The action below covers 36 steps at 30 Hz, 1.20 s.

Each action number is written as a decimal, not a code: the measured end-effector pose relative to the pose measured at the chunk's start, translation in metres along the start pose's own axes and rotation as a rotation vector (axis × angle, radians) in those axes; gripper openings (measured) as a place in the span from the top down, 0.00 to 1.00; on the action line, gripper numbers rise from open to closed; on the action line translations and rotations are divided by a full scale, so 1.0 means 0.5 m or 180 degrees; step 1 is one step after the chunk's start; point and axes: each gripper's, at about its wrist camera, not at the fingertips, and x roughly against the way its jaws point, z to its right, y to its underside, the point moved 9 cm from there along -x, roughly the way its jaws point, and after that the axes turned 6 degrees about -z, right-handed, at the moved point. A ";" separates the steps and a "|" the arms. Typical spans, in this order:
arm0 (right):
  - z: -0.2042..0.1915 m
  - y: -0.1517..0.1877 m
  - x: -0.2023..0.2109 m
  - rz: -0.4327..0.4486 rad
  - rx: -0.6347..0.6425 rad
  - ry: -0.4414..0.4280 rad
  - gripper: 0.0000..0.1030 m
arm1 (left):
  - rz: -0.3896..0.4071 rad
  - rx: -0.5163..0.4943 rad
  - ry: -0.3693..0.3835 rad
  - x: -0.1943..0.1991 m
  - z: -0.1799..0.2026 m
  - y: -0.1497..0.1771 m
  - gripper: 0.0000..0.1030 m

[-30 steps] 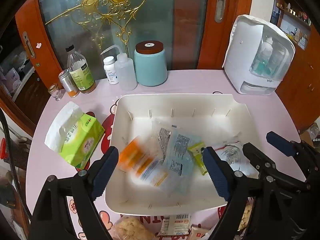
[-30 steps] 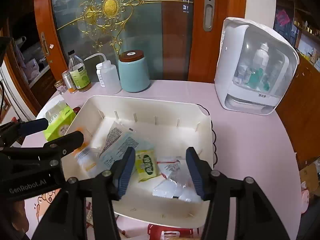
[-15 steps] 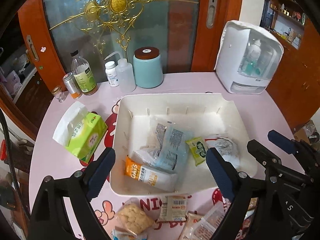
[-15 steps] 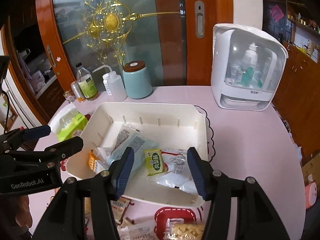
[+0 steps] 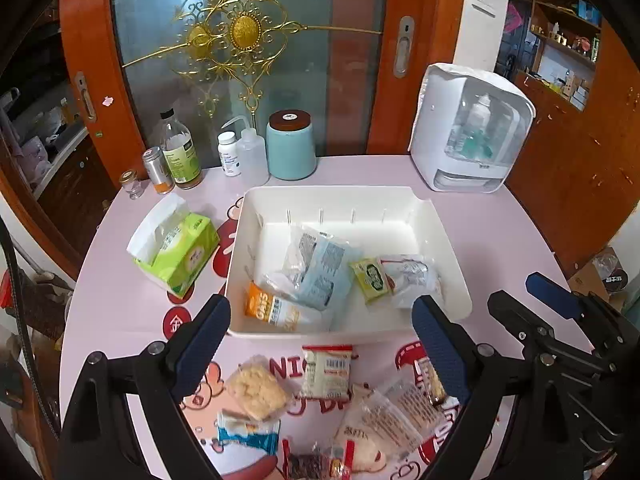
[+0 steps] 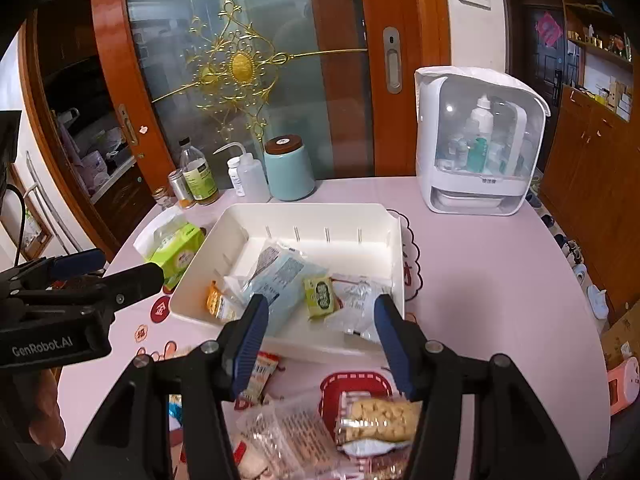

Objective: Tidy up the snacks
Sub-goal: 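Withdraw both open tools from the tray back over the snacks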

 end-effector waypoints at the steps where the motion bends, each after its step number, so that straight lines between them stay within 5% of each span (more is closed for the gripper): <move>1: -0.001 0.007 0.008 0.0004 0.0006 0.0000 0.46 | 0.0005 -0.0002 -0.0006 0.005 0.001 0.006 0.11; 18: 0.020 0.121 0.078 0.0044 0.0038 0.0006 0.46 | -0.0009 -0.0116 -0.0147 0.070 0.043 0.184 0.07; 36: 0.122 0.275 0.035 -0.0313 -0.0173 0.0189 0.46 | -0.0202 -0.0307 -0.0297 0.009 0.067 0.324 0.07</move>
